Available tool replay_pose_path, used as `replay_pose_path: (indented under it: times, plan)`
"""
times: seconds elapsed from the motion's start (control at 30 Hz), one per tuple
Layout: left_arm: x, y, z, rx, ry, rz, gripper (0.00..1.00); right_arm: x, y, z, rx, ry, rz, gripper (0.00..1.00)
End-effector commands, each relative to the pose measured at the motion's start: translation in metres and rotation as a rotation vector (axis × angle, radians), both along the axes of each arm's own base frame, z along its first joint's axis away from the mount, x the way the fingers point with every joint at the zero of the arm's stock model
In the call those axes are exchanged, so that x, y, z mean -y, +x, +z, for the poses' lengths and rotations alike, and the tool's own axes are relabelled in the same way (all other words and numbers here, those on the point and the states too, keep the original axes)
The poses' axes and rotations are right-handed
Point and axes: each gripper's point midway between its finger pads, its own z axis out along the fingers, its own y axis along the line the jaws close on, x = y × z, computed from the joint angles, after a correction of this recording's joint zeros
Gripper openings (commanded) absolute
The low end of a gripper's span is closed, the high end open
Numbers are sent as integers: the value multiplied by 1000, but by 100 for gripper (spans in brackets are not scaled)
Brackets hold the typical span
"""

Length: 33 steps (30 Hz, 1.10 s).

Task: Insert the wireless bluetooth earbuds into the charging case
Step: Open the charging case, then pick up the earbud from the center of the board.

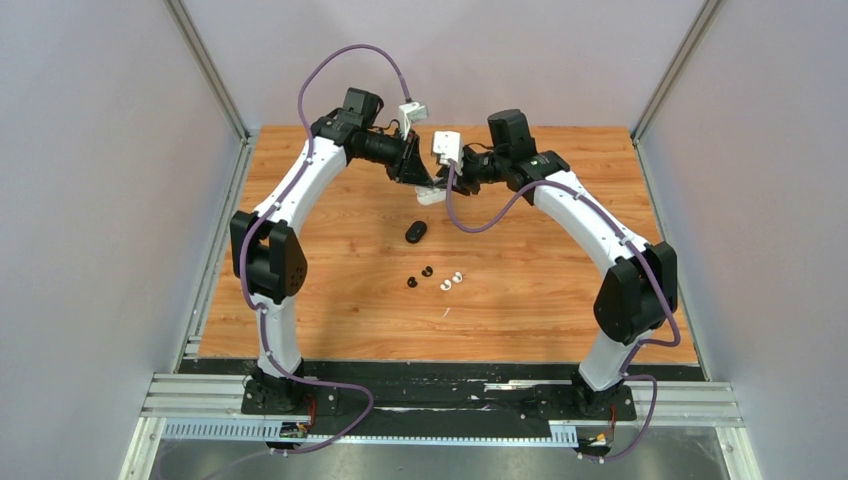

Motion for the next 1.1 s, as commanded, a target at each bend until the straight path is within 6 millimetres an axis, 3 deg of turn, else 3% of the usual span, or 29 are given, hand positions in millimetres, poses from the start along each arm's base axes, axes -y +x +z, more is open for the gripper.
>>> replay_pose_path:
  times: [0.0,0.1,0.2,0.3,0.43,0.6,0.77,1.07]
  plan:
    - [-9,3,32,180,-5,20,0,19,-6,84,67,150,-51,37]
    - [-18,9,41,257,14,57,0,39,-18,112,33,222,-77,46]
    - [-28,14,41,277,21,103,0,56,-26,104,-44,246,-108,51]
    - [-38,15,43,316,32,144,0,69,-40,52,-137,202,-97,52]
    - [-49,10,44,349,47,176,0,77,-63,-18,-131,94,13,51]
    - [-59,1,48,350,44,200,0,77,-77,-97,-151,-42,124,38]
    - [-70,-7,41,336,56,222,0,69,-94,-143,-67,-163,302,32]
    - [-78,-13,30,299,79,268,0,55,-112,-190,61,-238,528,28]
